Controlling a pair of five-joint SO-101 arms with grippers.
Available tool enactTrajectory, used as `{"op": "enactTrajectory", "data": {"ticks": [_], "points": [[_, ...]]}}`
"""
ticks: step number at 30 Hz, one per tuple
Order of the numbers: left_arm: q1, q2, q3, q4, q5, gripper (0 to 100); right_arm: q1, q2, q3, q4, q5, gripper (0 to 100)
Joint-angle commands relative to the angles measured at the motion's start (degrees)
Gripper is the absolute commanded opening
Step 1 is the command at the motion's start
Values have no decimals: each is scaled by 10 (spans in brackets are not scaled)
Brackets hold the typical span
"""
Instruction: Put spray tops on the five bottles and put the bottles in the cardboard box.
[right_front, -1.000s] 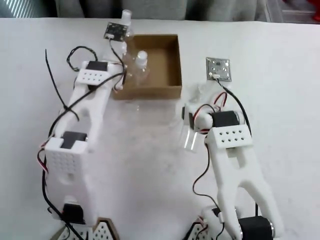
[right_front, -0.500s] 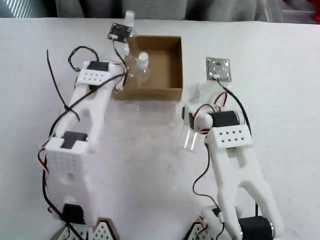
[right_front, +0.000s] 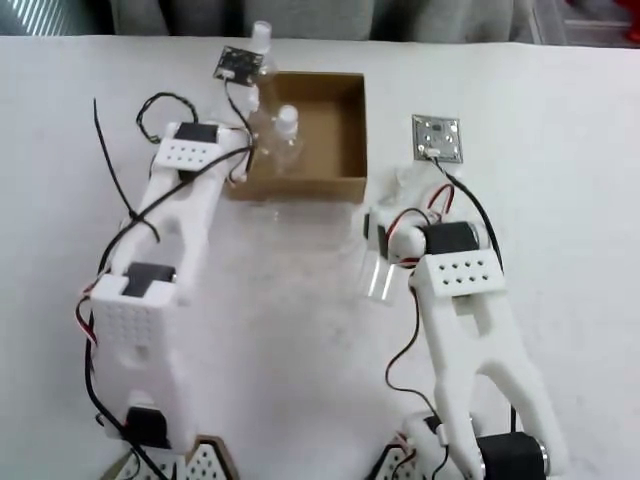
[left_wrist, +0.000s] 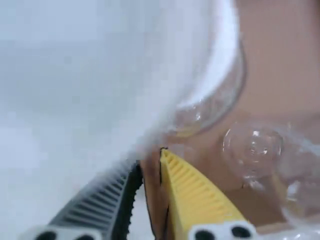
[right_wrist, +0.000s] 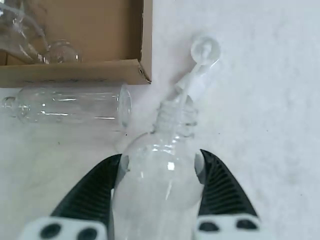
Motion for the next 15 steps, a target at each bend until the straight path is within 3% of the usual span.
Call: {"op": "enactTrajectory", "data": {"ticks": [1,9,15], "points": [[20,-16,-18,19,12,155,8,-26,-3,-10,8,17],[18,-43,-15,22,8,128,8,-24,-3,-10,8,17],[21,-103,-17,69,8,128,8,-24,-3,-10,8,17]]}}
